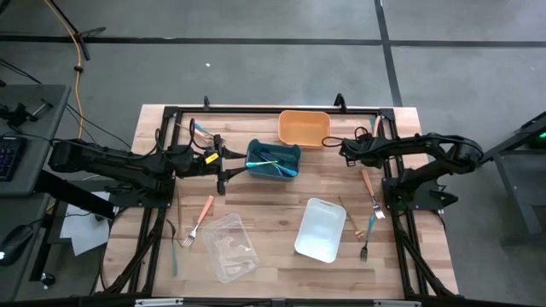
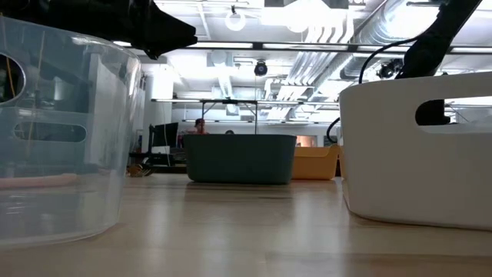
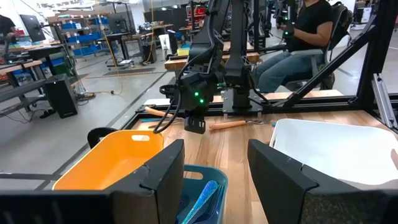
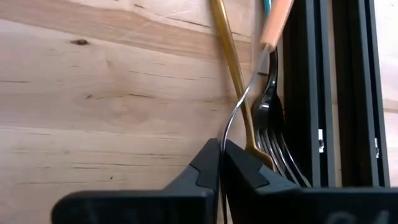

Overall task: Sort silverware by color (type)
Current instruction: Put the light orange fork into the yellow bin

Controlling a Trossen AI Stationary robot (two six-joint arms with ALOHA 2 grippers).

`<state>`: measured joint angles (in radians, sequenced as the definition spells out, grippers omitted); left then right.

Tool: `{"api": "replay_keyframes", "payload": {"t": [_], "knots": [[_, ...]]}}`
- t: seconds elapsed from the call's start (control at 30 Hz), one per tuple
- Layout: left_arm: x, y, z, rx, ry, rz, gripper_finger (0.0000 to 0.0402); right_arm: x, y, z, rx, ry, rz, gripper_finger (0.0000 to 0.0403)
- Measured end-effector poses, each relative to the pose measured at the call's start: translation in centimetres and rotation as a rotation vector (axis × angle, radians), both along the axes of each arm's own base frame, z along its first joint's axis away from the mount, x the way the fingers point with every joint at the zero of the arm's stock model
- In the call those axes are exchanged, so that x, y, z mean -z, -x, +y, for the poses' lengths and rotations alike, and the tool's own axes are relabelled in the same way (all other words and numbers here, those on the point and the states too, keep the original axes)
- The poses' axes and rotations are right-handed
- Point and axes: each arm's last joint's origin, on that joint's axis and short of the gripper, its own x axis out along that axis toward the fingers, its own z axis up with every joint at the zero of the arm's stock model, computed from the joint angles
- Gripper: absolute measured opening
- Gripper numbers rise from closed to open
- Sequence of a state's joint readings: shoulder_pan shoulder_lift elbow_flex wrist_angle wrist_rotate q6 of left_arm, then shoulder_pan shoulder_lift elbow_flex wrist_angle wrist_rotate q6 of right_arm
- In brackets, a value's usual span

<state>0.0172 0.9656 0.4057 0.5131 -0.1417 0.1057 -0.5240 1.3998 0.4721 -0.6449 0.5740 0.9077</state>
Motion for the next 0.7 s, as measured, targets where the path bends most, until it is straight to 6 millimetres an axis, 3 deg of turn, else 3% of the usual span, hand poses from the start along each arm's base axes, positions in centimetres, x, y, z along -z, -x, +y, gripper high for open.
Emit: {"api": "replay_keyframes", "payload": {"t": [0.17, 0.37, 0.7], "knots": [[0.0, 0.0, 0.0, 0.0, 0.0, 0.0, 0.0168, -0.3, -0.3, 0.1, -0.014, -0.012, -0.002, 0.0005], [0.0, 0.0, 0.0, 0.0, 0.0, 0.0, 0.0168, -1.6, -2.1, 0.7, -0.111, -0.019, -0.012, 0.0003], [0.0, 0.0, 0.0, 0.0, 0.023, -0.003, 0.0168, -6.1, -5.2, 2.8, -0.286, 0.147, 0.05, 0.0001]]}}
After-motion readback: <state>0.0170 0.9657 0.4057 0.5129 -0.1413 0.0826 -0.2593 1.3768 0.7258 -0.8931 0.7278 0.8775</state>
